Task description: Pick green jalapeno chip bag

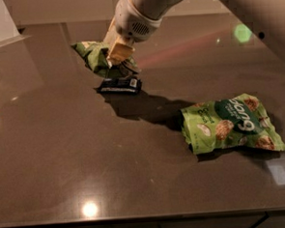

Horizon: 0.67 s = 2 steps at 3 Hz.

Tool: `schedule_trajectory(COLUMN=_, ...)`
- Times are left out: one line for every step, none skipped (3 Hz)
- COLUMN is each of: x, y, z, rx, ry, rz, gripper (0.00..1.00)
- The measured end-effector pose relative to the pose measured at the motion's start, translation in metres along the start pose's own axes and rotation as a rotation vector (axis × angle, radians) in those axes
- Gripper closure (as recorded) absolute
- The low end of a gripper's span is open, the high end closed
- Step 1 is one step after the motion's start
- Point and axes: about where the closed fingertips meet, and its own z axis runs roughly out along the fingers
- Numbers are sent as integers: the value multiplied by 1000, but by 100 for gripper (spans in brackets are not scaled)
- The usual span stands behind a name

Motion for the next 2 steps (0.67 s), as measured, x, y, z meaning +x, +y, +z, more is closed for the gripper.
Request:
schedule_trajectory(x=-25, y=-11, z=-51, rx=19, ry=-62, rz=-52, gripper=100)
schedule_trajectory(x=-27, y=-12, z=-54, rx=21, ry=-65, rz=-55, gripper=100)
